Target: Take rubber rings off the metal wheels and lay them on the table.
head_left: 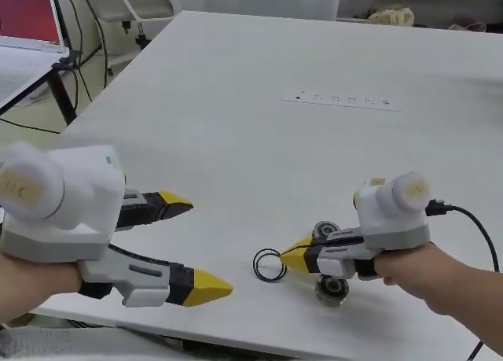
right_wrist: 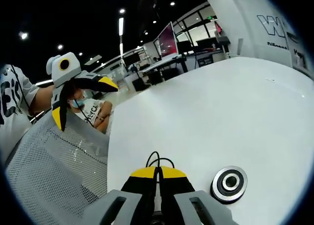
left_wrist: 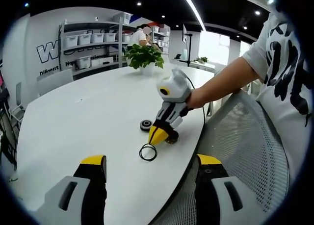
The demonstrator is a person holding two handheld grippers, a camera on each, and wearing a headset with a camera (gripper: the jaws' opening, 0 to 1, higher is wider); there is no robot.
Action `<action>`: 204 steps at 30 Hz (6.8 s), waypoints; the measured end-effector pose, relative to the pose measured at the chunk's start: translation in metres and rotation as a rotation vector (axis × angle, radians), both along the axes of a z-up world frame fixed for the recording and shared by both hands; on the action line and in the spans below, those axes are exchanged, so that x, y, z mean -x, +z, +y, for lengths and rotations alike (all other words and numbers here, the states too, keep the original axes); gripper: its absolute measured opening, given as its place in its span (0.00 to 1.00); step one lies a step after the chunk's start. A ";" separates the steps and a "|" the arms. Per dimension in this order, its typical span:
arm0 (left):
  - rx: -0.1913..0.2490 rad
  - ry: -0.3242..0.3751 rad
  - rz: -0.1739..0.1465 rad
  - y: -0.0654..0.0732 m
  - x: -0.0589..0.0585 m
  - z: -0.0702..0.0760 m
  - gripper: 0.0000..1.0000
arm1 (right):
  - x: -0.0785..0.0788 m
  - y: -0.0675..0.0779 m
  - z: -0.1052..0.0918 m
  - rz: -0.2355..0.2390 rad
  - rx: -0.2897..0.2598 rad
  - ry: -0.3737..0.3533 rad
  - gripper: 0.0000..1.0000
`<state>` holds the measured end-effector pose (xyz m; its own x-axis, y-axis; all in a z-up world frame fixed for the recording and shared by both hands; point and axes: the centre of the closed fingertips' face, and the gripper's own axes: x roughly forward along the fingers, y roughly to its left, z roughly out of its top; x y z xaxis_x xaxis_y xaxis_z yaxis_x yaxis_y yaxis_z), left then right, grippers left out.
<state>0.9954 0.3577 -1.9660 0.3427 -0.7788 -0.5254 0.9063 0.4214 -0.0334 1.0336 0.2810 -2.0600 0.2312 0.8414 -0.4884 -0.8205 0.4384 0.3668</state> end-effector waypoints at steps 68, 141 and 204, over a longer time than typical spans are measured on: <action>-0.003 -0.033 -0.004 0.007 -0.033 -0.030 0.68 | -0.024 0.058 -0.043 -0.113 -0.141 -0.178 0.20; -0.045 -0.130 0.046 -0.041 -0.073 -0.099 0.59 | -0.032 0.017 -0.110 -0.175 0.002 -0.323 0.23; -0.069 -0.203 0.123 -0.090 -0.081 -0.161 0.21 | -0.028 -0.005 -0.120 -0.157 0.050 -0.310 0.22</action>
